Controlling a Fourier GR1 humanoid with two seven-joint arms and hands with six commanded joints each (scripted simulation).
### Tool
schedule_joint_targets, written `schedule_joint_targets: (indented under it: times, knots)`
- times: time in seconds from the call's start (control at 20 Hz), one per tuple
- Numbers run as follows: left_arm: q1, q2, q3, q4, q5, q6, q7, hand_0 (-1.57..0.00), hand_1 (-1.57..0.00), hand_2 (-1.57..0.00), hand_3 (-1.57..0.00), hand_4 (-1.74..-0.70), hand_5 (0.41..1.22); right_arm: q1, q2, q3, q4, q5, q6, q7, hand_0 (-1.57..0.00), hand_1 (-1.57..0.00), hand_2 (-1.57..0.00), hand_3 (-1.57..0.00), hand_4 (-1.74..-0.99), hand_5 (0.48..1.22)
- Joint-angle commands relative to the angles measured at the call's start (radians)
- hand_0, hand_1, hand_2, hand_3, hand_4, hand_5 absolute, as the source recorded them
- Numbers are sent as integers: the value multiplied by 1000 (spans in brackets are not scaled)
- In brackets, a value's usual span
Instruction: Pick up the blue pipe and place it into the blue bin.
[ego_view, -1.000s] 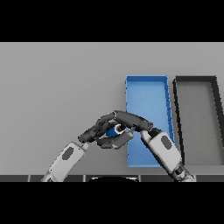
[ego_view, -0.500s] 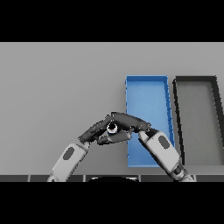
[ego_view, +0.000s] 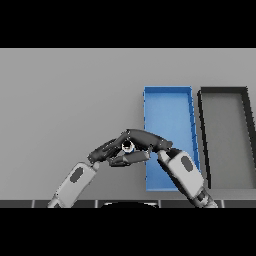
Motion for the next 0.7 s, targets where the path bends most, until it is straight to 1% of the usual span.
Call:
schedule_joint_targets:
  times: [0.0, 0.05, 0.1, 0.15, 0.25, 0.35, 0.45, 0.5, 0.55, 0.6, 0.65]
  knots:
    - [12, 8, -6, -3, -10, 2, 0, -303, -283, -255, -279, -1041, 1020, 8, 9, -3, -9, -12, 5, -13, -1563, -1563, -1563, -1560, -1493, 1210]
    - [17, 8, -5, -4, -20, 14, 24, -242, -226, -204, -223, -999, 930, 16, 8, -3, -18, -7, 14, -34, -1565, -1565, -1565, -1562, -1494, 1212]
    - [5, 7, -1, 11, -26, 17, 41, -193, -181, -163, -178, -968, 849, 13, 11, -11, -19, -9, 15, -42, -1566, -1566, -1566, -1564, -1495, 1214]
    - [0, 7, 0, 25, -31, 17, 54, -154, -145, -130, -142, -942, 785, 8, 10, -18, -19, -7, 17, -44, -1567, -1567, -1567, -1565, -1496, 1215]
    - [-1, 10, 4, 27, -26, 14, 46, -98, -92, -83, -91, -898, 697, 6, 18, -13, -9, 34, 24, -45, -1568, -1568, -1568, -1567, -1496, 1217]
    - [-5, 2, 7, 29, -26, 23, 69, -63, -59, -53, -58, -887, 638, 1, 41, -12, -9, 43, 13, -26, -1569, -1569, -1569, -1569, -1493, 1219]
    - [6, 1, 13, 27, -7, 16, 74, -40, -37, -33, -37, -887, 599, 4, 45, -21, -1, 40, 24, -32, -1570, -1570, -1570, -1570, -1490, 1220]
    - [9, 0, 14, 24, 0, 13, 81, -32, -30, -27, -29, -889, 587, -5, 57, -25, 8, 37, 23, -24, -1570, -1570, -1570, -1570, -1490, 1220]
    - [15, -8, 13, 14, 6, 18, 101, -25, -23, -21, -23, -894, 576, -1, 53, -37, 5, 19, 28, -25, -1570, -1570, -1570, -1570, -1489, 1220]
    - [18, -3, 17, 16, -1, 26, 107, -20, -19, -17, -18, -897, 569, 6, 58, -39, -6, 6, 23, -18, -1570, -1570, -1570, -1570, -1488, 1220]
    - [18, 1, 19, 17, 0, 25, 114, -16, -15, -13, -14, -896, 562, -5, 59, -52, -12, -11, 8, 4, -1571, -1571, -1571, -1570, -1489, 1220]
